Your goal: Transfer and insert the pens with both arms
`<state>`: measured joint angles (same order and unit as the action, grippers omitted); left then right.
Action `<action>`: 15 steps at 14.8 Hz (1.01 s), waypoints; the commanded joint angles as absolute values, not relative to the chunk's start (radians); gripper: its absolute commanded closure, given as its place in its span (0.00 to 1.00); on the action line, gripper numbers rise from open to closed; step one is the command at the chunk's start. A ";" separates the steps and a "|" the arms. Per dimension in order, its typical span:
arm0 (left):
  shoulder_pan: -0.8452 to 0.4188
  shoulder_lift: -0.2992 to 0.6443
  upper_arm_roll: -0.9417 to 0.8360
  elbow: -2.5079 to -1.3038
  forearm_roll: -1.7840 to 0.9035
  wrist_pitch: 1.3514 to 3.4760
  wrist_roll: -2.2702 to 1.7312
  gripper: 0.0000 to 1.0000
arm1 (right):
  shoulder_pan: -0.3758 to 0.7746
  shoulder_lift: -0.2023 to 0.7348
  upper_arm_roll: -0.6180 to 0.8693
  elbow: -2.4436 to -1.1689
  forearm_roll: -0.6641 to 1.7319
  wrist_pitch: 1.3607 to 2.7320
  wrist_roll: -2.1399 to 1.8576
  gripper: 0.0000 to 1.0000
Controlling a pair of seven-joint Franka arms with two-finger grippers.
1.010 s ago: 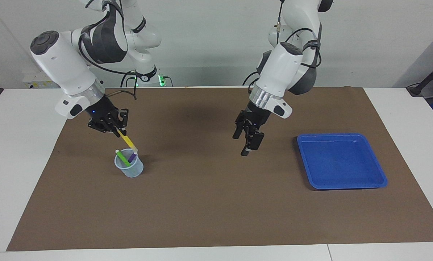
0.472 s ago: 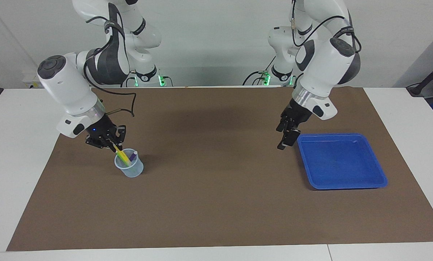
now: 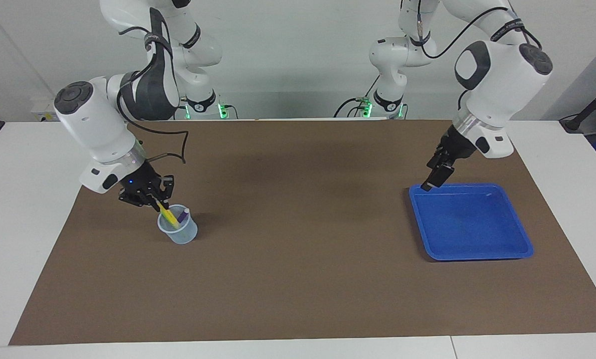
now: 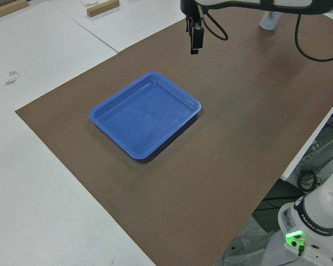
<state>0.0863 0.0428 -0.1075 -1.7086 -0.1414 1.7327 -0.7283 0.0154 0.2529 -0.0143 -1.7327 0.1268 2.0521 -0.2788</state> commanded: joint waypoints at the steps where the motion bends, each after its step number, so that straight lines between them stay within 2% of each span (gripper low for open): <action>1: 0.084 0.005 -0.115 -1.716 -0.071 1.654 -0.596 0.00 | 0.011 0.241 -0.008 -1.740 0.104 2.048 -0.249 0.00; 5: 0.072 -0.014 -0.126 -1.723 0.052 1.553 -0.236 0.00 | 0.011 0.215 -0.009 -1.668 0.074 1.915 -0.210 0.00; 9: 0.064 -0.031 -0.143 -1.752 0.106 1.543 -0.085 0.00 | 0.006 0.152 -0.020 -1.622 0.071 1.783 -0.195 0.00; 12: 0.066 -0.031 -0.147 -1.756 0.097 1.560 -0.075 0.00 | 0.002 0.153 -0.018 -1.510 0.069 1.648 -0.160 0.00; 15: 0.031 -0.041 -0.150 -1.758 0.097 1.557 -0.080 0.00 | -0.002 0.155 -0.020 -1.450 0.061 1.586 -0.150 0.00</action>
